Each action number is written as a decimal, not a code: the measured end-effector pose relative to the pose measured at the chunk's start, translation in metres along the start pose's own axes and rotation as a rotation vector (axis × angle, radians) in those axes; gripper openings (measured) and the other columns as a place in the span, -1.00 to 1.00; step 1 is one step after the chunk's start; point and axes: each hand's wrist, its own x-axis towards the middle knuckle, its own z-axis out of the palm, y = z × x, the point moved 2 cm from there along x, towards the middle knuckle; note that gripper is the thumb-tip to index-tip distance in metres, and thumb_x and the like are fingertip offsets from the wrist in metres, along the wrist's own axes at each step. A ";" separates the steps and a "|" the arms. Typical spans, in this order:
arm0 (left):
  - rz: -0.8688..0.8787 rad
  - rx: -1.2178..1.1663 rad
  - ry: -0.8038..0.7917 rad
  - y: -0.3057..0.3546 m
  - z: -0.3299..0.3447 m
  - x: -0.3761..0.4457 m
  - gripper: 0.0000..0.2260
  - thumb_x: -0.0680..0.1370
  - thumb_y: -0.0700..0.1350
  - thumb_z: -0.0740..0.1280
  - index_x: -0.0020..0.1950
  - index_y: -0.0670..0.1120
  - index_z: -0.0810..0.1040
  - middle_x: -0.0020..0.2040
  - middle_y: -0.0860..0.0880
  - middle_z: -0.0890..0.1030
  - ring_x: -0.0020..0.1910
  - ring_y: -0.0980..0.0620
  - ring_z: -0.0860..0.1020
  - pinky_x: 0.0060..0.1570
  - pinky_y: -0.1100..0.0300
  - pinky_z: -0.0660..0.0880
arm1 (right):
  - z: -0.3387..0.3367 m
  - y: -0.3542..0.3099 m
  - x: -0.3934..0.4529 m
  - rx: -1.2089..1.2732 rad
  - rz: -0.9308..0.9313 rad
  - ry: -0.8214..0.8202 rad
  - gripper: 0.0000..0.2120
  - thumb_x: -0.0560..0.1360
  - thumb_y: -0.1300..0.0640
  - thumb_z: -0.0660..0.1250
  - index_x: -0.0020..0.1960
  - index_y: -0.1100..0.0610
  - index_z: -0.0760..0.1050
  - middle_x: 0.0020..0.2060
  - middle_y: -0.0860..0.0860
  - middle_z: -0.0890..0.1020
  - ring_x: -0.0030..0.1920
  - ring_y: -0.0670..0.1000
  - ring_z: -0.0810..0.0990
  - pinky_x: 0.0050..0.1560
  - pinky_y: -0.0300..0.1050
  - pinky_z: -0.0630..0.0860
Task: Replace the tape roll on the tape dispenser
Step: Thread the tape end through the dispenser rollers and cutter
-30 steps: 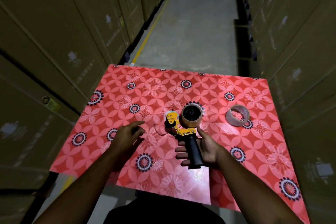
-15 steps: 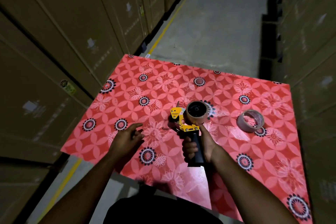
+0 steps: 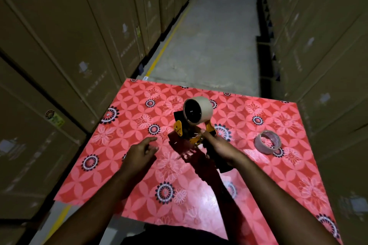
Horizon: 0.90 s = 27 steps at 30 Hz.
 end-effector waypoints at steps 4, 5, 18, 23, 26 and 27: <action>-0.066 -0.176 -0.003 -0.009 -0.005 0.009 -0.71 0.63 -0.01 0.38 0.33 0.26 0.58 -0.10 -0.04 0.72 -0.13 -0.23 0.70 -0.12 -0.26 0.66 | -0.001 -0.006 0.004 -0.195 -0.150 0.189 -0.38 0.40 -0.48 0.33 0.19 -0.03 0.36 -0.41 -0.18 0.44 -0.43 -0.16 0.38 -0.32 -0.17 0.27; -0.078 -0.194 -0.003 -0.010 -0.006 0.011 -0.72 0.64 -0.02 0.38 0.31 0.28 0.59 -0.09 -0.05 0.72 -0.10 -0.28 0.69 -0.12 -0.28 0.65 | -0.001 -0.008 0.003 -0.213 -0.144 0.216 -0.30 0.39 -0.45 0.37 0.24 0.00 0.23 -0.33 -0.16 0.43 -0.40 -0.15 0.38 -0.34 -0.18 0.29; -0.328 -0.613 -0.132 -0.001 0.013 0.030 -0.77 0.64 -0.08 0.43 0.29 0.10 0.63 -0.02 -0.16 0.65 -0.12 -0.14 0.57 -0.21 0.07 0.52 | 0.005 -0.036 -0.029 -0.368 -0.233 0.215 -0.59 0.54 -0.19 0.36 0.16 -0.05 0.20 -0.36 0.12 0.49 -0.51 0.04 0.39 -0.50 -0.08 0.38; -0.697 -0.765 -0.441 0.022 0.044 0.040 -0.45 0.69 0.32 0.10 0.41 -0.10 0.33 0.28 -0.35 0.59 0.05 -0.32 0.67 -0.15 -0.12 0.68 | 0.007 -0.048 -0.038 -0.360 -0.266 0.179 -0.63 0.56 -0.15 0.36 0.17 -0.06 0.24 -0.40 0.12 0.49 -0.53 0.06 0.38 -0.50 -0.06 0.37; -0.758 -0.862 -0.431 0.029 0.058 0.040 -0.44 0.72 0.25 0.07 0.48 -0.18 0.32 0.34 -0.42 0.51 0.04 -0.33 0.64 -0.15 -0.11 0.68 | 0.007 -0.055 -0.041 -0.357 -0.291 0.147 -0.61 0.53 -0.18 0.38 0.17 -0.06 0.25 -0.39 0.14 0.48 -0.51 0.05 0.37 -0.50 -0.07 0.35; -0.744 -0.895 -0.400 0.033 0.060 0.040 -0.51 0.74 0.19 0.09 0.42 -0.20 0.37 0.24 -0.38 0.57 -0.02 -0.28 0.64 -0.20 -0.06 0.69 | 0.007 -0.056 -0.042 -0.367 -0.295 0.135 -0.59 0.53 -0.19 0.39 0.17 -0.06 0.25 -0.39 0.15 0.48 -0.51 0.05 0.37 -0.50 -0.07 0.35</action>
